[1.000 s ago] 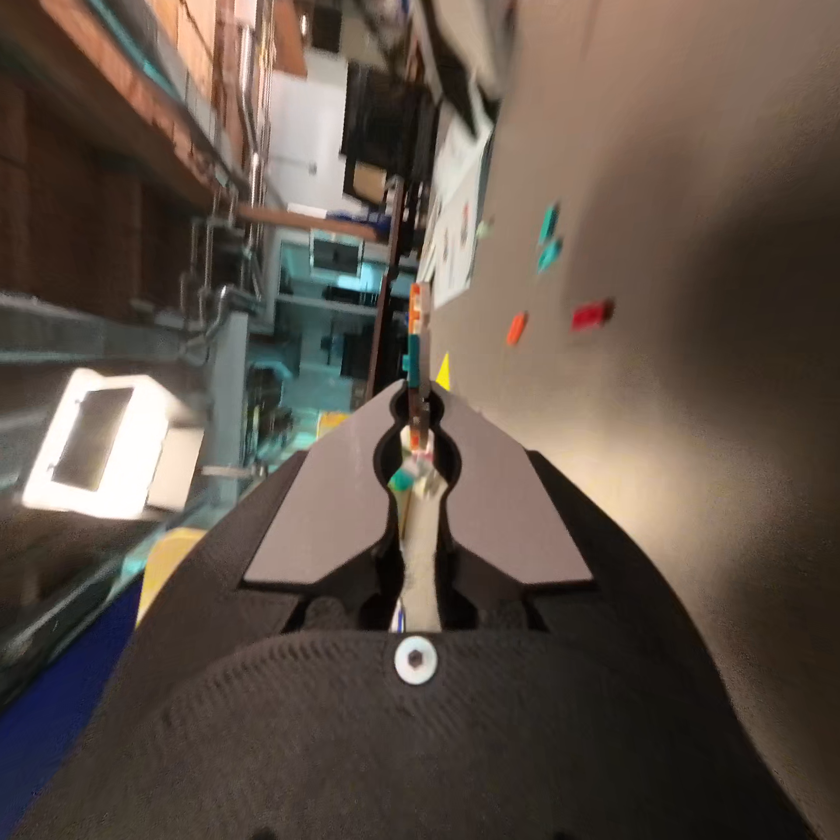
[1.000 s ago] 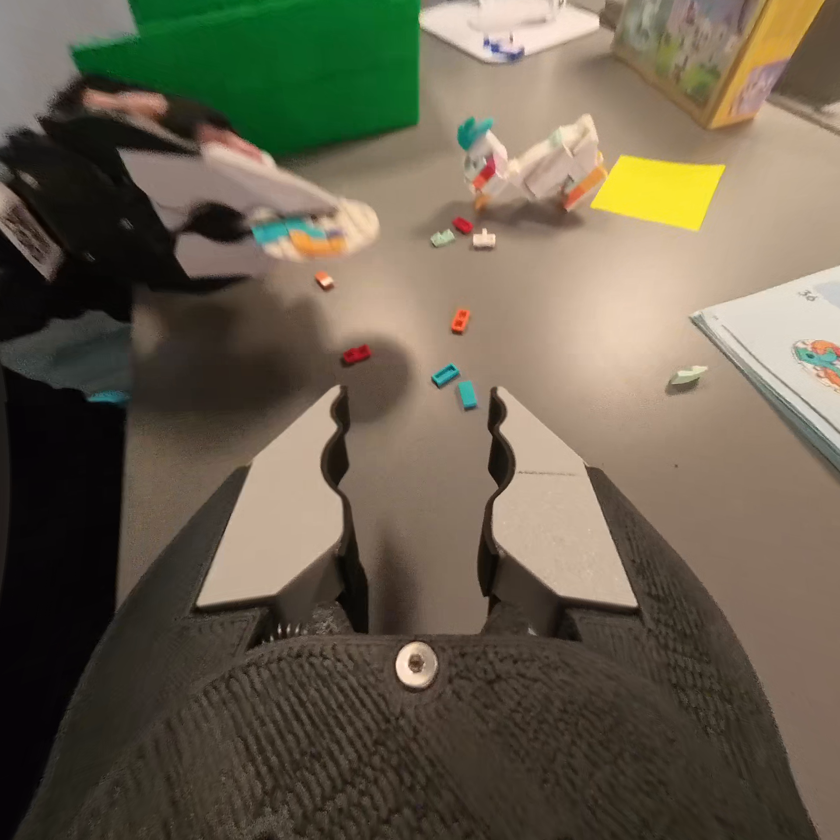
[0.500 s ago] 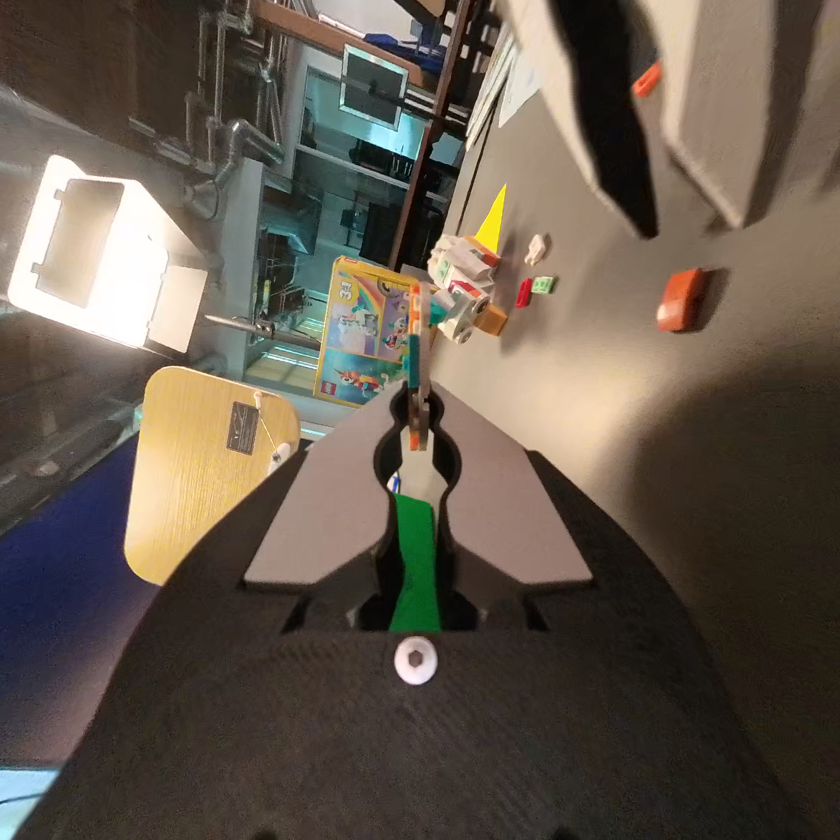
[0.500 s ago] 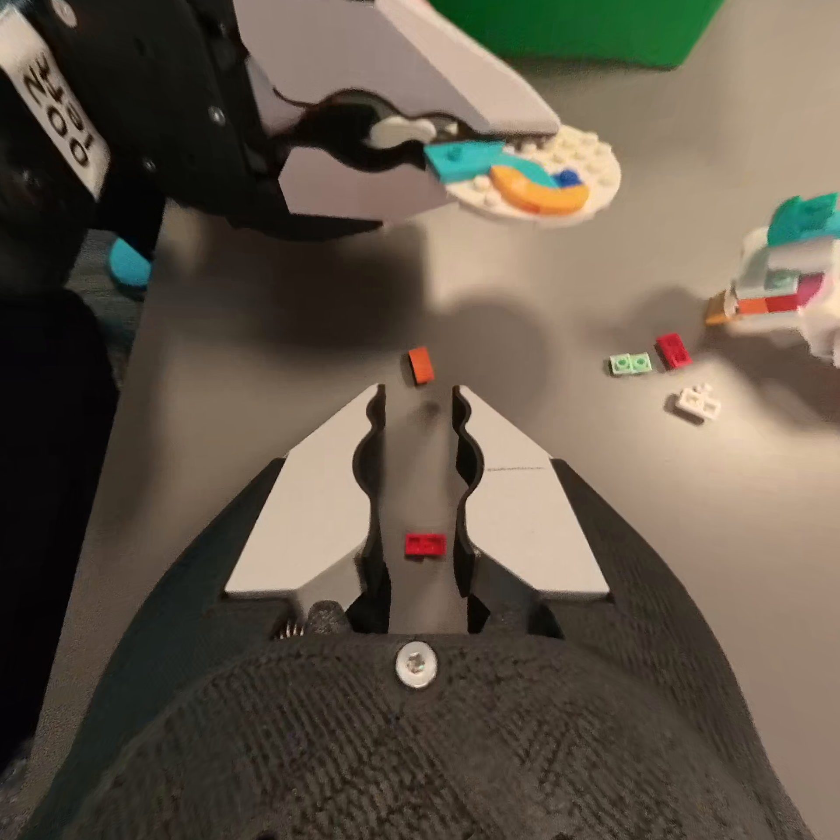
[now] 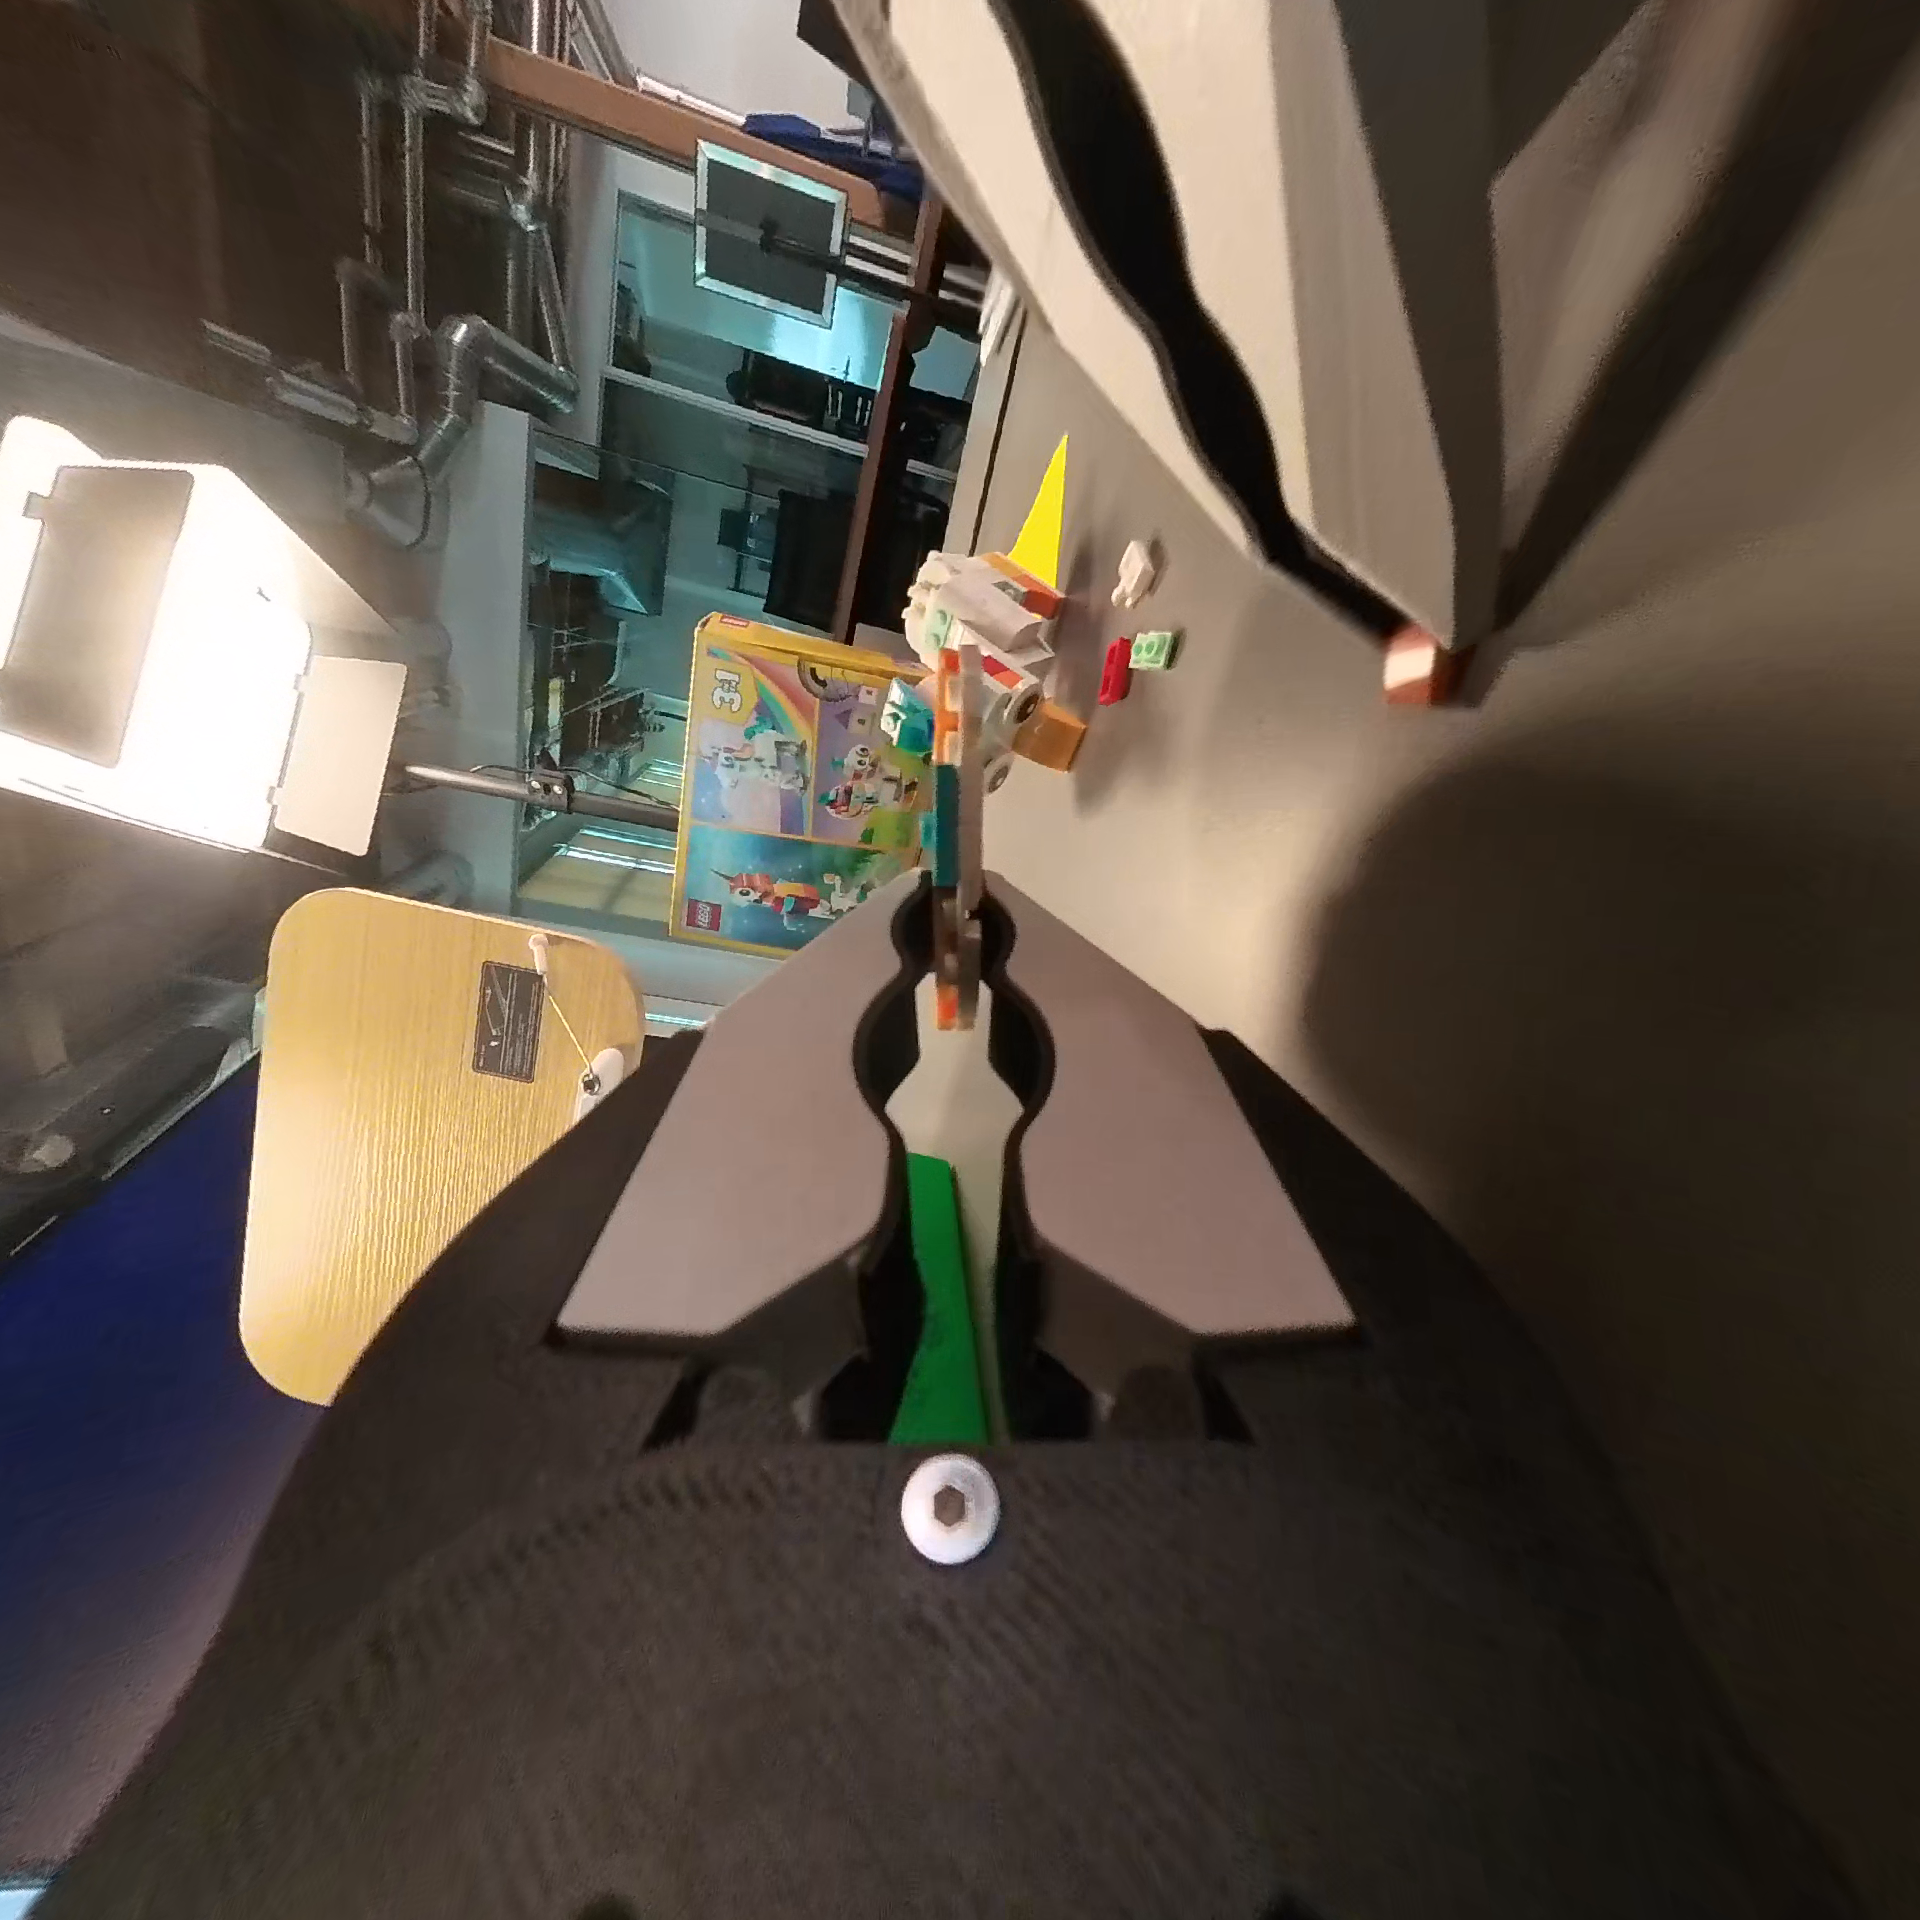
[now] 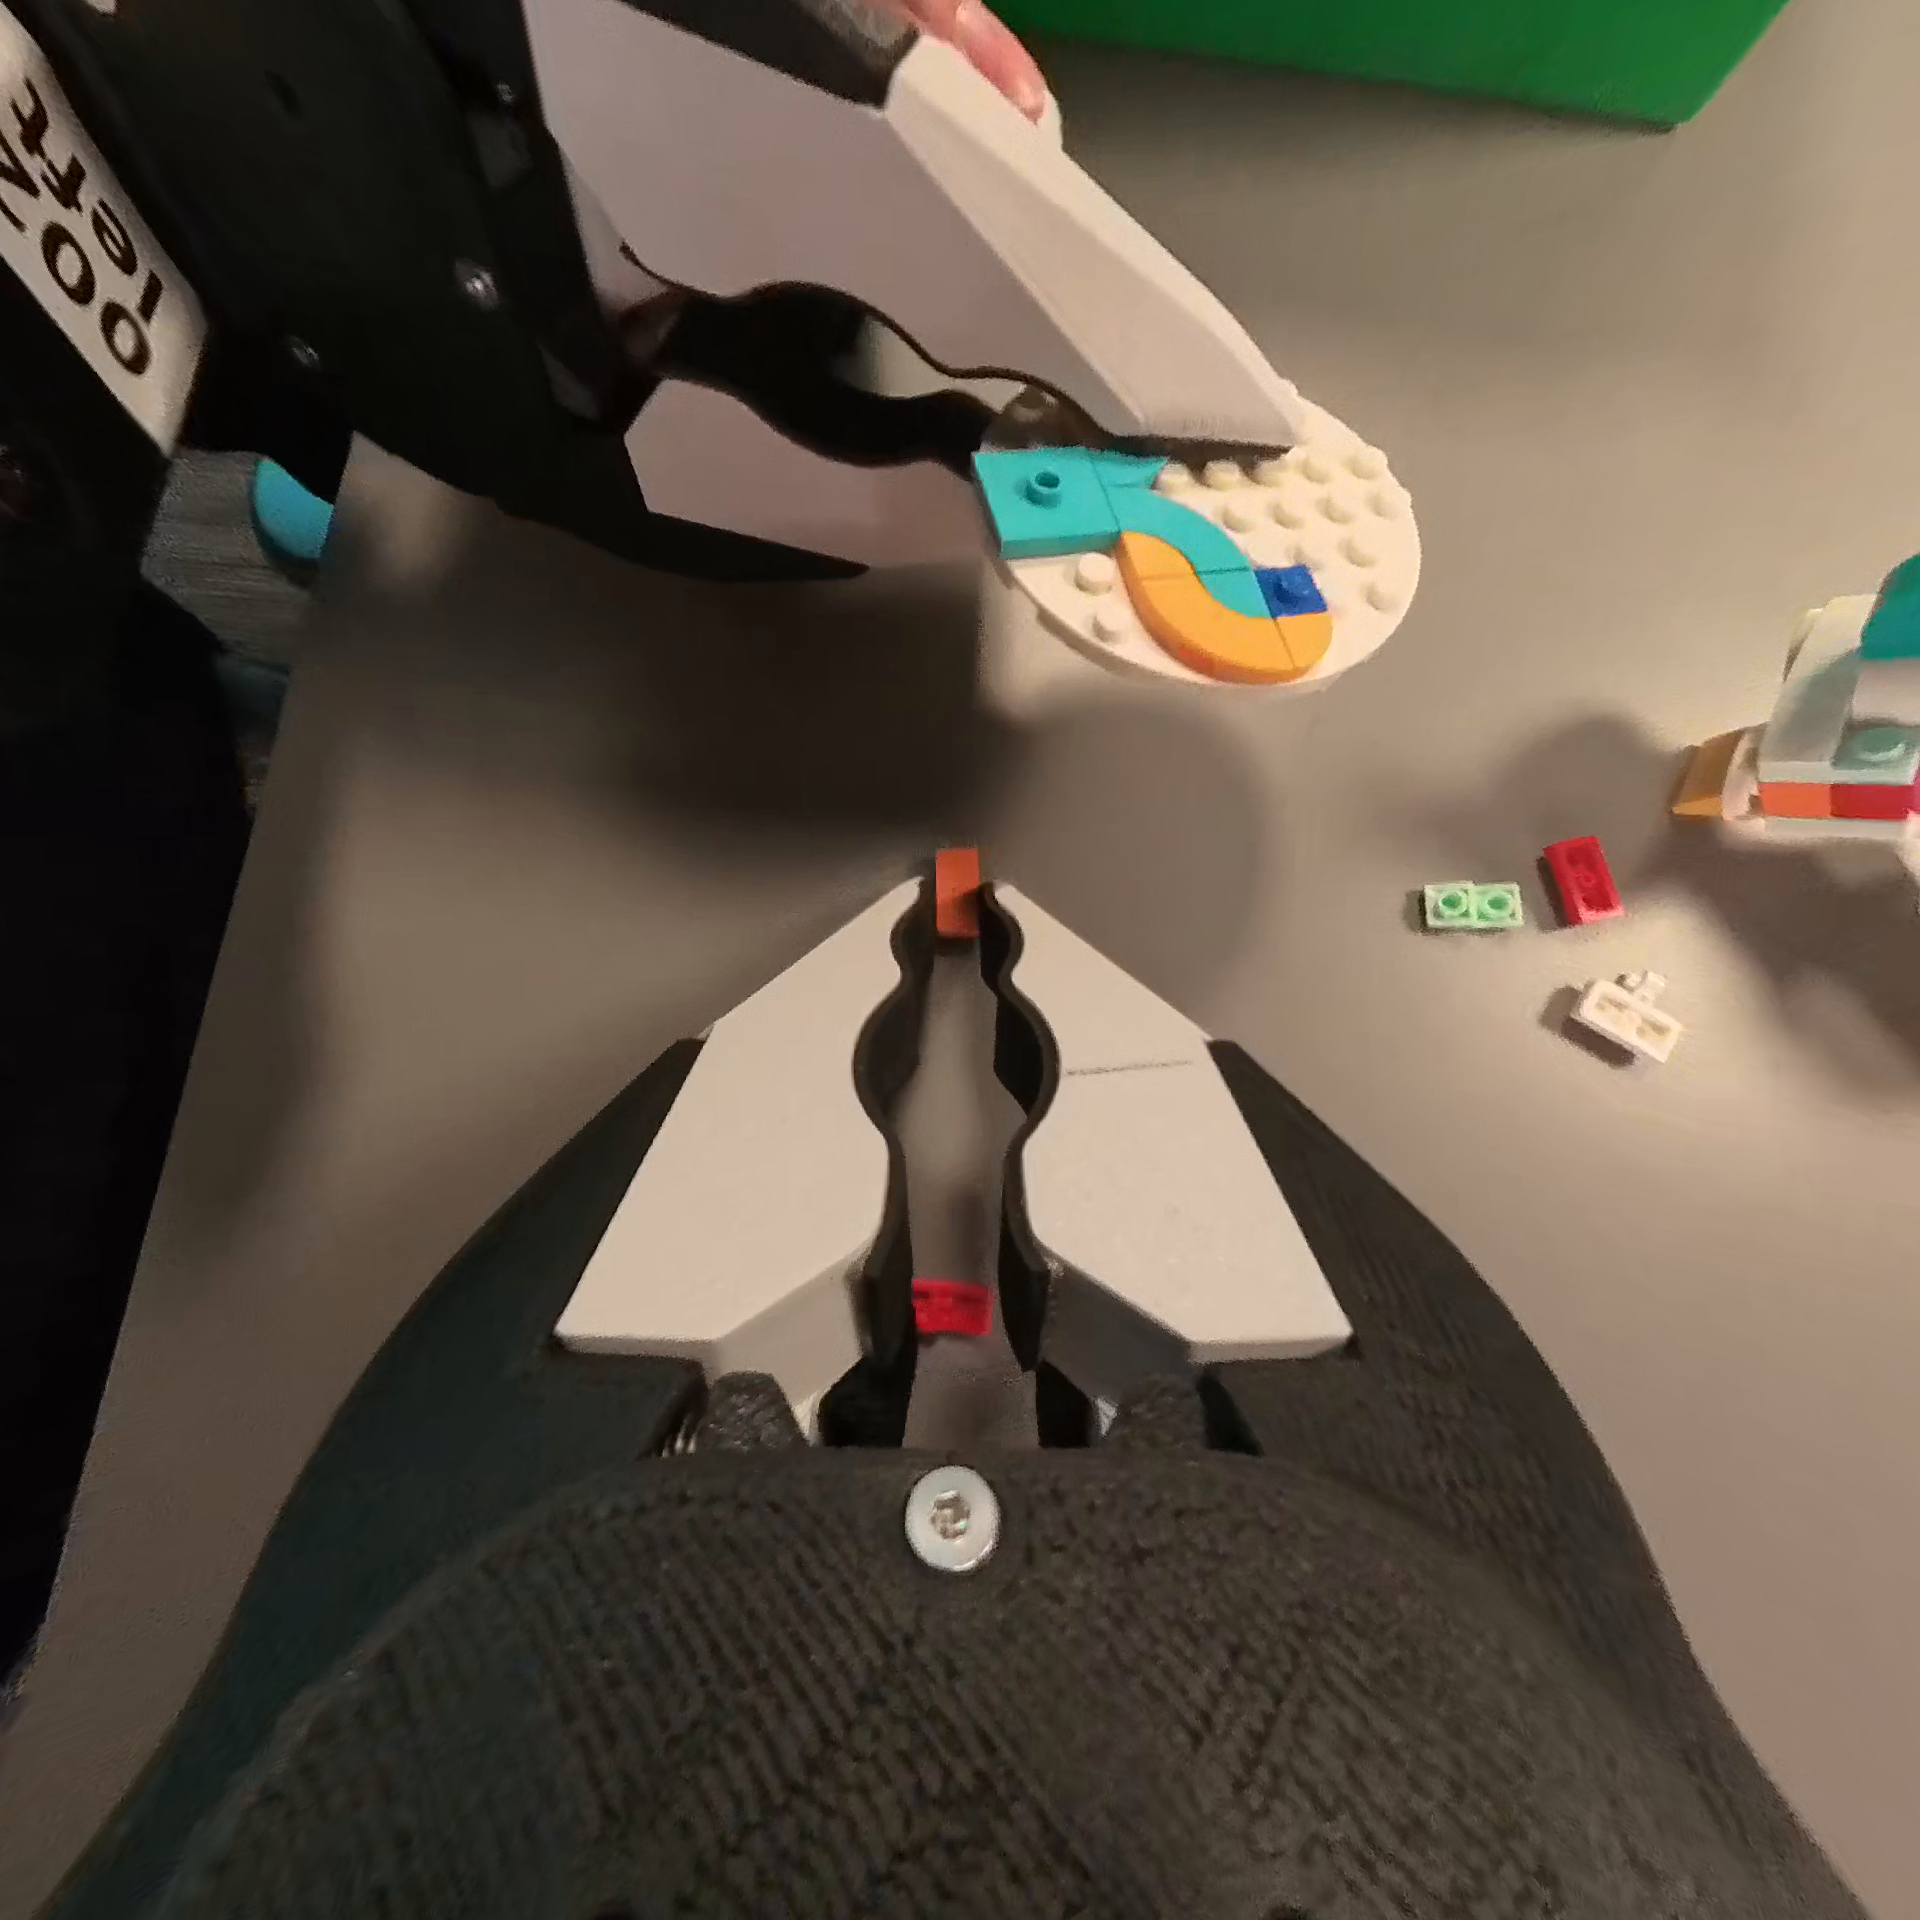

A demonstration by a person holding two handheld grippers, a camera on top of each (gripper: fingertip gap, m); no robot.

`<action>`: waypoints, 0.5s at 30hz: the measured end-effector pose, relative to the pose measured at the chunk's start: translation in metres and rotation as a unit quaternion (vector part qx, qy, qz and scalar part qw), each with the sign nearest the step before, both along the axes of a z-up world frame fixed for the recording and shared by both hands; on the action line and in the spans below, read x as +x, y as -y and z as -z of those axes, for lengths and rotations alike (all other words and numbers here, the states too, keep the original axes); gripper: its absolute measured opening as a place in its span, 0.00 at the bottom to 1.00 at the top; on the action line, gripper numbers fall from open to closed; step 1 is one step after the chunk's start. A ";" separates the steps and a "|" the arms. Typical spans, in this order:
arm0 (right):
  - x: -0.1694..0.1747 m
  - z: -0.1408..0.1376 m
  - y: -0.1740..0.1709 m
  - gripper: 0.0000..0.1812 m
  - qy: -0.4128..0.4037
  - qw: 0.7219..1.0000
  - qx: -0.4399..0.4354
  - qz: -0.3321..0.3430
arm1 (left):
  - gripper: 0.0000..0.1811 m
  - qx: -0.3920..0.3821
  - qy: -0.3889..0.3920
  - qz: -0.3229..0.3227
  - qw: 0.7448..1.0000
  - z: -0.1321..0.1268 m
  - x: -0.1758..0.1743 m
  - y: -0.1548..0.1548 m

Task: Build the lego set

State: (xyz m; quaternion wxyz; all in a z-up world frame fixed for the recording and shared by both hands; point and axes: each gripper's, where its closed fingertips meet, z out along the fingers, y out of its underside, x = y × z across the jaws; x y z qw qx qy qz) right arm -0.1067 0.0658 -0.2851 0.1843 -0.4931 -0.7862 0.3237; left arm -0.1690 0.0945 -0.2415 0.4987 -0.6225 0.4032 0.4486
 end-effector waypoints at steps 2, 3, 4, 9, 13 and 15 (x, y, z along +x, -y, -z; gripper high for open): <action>0.009 -0.005 -0.004 0.03 -0.008 1.000 0.005 0.016 | 0.03 -0.001 -0.002 0.001 1.000 0.000 0.000 0.000; 0.015 -0.008 -0.007 0.03 -0.013 0.999 0.005 0.028 | 0.03 -0.001 -0.004 0.001 1.000 0.000 0.000 0.000; 0.022 -0.011 -0.012 0.03 -0.019 0.999 0.006 0.044 | 0.03 -0.001 -0.007 0.001 1.000 0.001 0.000 0.000; 0.074 -0.023 -0.046 0.03 -0.031 0.990 0.023 0.135 | 0.03 0.006 -0.002 0.018 1.000 -0.003 0.016 -0.002; 0.116 -0.024 -0.068 0.03 -0.023 0.980 0.034 0.196 | 0.03 -0.012 0.039 0.063 0.997 -0.003 0.054 -0.011; 0.130 -0.024 -0.075 0.03 -0.021 0.974 0.032 0.224 | 0.03 -0.022 0.046 0.081 0.995 -0.003 0.072 -0.017</action>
